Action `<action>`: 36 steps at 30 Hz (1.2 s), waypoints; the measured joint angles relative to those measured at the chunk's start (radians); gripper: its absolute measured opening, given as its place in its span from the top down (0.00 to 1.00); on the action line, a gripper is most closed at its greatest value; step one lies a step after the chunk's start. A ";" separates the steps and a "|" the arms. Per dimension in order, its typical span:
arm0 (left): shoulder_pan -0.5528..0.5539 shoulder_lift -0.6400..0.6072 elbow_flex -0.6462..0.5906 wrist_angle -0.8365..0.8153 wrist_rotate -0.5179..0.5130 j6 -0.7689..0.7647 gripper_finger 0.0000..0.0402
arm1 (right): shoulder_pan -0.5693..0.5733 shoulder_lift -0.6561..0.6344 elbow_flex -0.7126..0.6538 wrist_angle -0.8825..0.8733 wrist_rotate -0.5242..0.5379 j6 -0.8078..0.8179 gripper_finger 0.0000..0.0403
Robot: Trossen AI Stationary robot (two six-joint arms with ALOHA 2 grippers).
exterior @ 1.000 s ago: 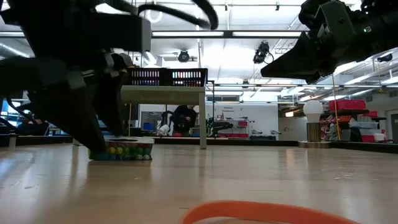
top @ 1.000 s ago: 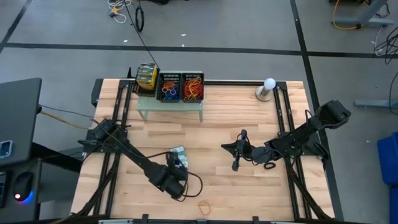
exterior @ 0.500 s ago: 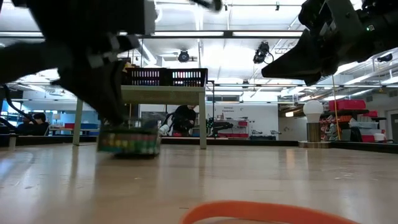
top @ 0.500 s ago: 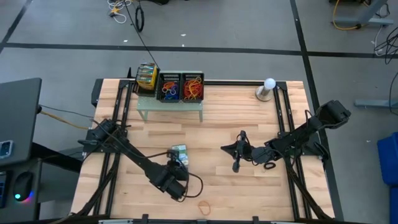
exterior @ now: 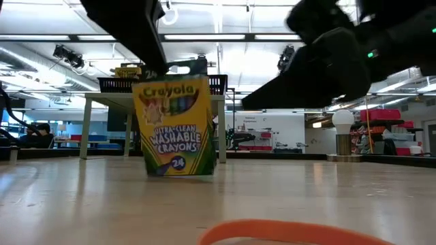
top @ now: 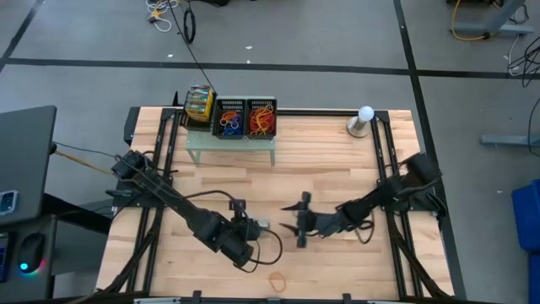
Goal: Pick & Place Office Desk Supplies
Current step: Put the crayon box into left black bin on the shelf
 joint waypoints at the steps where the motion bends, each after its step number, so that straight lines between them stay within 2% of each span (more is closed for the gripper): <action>1: 0.004 -0.002 0.000 0.014 0.003 0.000 0.99 | -0.003 0.031 0.027 0.001 -0.018 -0.003 0.39; 5: 0.006 -0.002 0.000 0.022 0.007 -0.005 0.99 | -0.019 0.126 0.119 0.000 -0.141 -0.008 0.34; 8: 0.006 -0.002 0.000 0.022 0.010 -0.028 0.99 | -0.026 0.166 0.157 0.001 -0.190 0.013 0.33; 14: 0.011 -0.002 0.000 0.031 0.020 -0.059 0.99 | -0.045 0.214 0.197 0.016 -0.188 0.099 0.33; 17: 0.017 -0.002 0.000 0.034 0.017 -0.069 0.99 | -0.066 0.244 0.214 0.014 -0.195 0.130 0.37; 21: 0.027 -0.002 0.000 0.046 0.033 -0.108 0.97 | -0.074 0.259 0.219 0.015 -0.219 0.140 0.49; 24: 0.047 -0.002 0.001 0.055 0.100 -0.135 0.89 | -0.074 0.259 0.219 0.016 -0.221 0.139 0.60; 29: 0.094 -0.001 0.048 0.056 0.252 -0.140 0.72 | -0.074 0.259 0.219 0.016 -0.228 0.139 0.76; 36: 0.118 0.010 0.082 0.057 0.269 -0.122 0.43 | -0.074 0.259 0.219 0.017 -0.227 0.139 0.81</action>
